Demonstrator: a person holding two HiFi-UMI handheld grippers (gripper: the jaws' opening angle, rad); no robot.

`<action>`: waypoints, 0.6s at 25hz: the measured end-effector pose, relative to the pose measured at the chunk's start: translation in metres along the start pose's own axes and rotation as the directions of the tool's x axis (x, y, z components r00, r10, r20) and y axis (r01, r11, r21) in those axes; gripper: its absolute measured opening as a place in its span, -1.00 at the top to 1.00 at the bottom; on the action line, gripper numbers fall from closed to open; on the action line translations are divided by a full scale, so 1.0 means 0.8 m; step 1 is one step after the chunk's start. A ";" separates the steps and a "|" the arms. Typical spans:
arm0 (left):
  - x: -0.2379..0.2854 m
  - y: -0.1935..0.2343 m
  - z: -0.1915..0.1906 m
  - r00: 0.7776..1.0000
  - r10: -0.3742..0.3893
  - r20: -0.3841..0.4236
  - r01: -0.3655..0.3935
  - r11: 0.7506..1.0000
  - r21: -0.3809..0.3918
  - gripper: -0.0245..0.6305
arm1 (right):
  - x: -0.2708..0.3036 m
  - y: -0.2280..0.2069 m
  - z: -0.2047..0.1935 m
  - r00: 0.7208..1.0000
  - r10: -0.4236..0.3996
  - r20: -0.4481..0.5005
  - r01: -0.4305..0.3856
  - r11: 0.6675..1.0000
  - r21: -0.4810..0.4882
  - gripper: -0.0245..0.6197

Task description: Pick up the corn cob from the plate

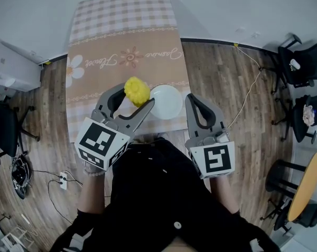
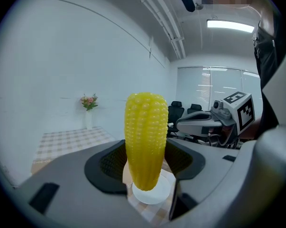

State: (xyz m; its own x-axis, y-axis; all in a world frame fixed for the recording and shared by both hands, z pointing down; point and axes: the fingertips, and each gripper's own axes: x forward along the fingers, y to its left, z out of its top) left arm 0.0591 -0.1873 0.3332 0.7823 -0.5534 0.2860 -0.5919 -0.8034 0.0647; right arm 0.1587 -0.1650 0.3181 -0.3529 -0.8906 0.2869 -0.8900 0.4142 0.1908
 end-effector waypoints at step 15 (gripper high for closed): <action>-0.004 0.005 0.001 1.000 0.012 0.008 -0.012 1.000 -0.006 0.14 | 0.002 0.008 0.000 1.000 0.009 -0.012 -0.009 0.999 -0.043 0.80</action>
State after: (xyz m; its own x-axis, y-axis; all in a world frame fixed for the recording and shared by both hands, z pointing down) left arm 0.0545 -0.1890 0.3314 0.7767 -0.5646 0.2792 -0.6023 -0.7955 0.0669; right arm 0.1524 -0.1633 0.3196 -0.3576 -0.8846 0.2995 -0.8733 0.4303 0.2283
